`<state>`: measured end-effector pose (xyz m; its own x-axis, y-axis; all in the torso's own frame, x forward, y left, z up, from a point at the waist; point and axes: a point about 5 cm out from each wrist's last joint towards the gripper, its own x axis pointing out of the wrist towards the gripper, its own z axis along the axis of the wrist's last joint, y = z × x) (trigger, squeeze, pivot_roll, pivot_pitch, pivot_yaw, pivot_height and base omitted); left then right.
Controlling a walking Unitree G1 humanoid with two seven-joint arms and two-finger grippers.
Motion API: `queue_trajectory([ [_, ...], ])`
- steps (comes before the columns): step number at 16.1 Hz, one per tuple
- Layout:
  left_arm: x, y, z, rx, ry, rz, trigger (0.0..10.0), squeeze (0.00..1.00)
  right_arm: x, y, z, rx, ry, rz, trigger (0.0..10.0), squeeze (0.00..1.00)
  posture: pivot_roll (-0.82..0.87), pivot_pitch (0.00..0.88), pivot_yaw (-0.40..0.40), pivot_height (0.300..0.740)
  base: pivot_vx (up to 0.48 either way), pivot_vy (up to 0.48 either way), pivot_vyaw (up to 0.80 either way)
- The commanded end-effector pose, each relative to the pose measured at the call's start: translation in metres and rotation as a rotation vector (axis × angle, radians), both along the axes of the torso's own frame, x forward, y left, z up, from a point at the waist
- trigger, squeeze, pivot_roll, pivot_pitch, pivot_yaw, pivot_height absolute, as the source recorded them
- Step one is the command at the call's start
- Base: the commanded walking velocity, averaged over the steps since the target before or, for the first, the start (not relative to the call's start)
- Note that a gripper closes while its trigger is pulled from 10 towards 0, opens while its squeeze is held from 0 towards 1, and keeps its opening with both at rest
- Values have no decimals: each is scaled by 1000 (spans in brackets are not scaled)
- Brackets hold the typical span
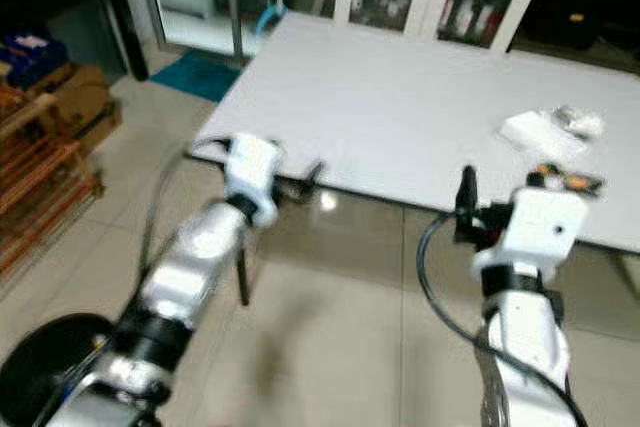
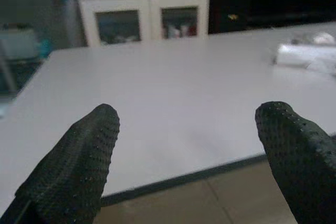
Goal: Picking trash to rubbish bin
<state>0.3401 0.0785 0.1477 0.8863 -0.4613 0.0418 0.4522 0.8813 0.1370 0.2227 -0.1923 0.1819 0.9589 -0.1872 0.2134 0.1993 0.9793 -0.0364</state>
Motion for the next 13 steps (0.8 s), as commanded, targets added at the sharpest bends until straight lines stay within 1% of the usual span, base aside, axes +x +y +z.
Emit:
queue_trajectory([
  [1, -2, -15, 1, 2, -1, -40, 10000, 0, 0, -5, 1, -9, 1, -19, 10000, 0, 147, 40, -77, 740, 0, -442, 0],
  [13, -2, -15, -2, 10, 13, -36, 10000, 0, 0, -3, -1, -7, 4, -15, 10000, 0, 142, 43, -77, 740, 0, -439, 0],
])
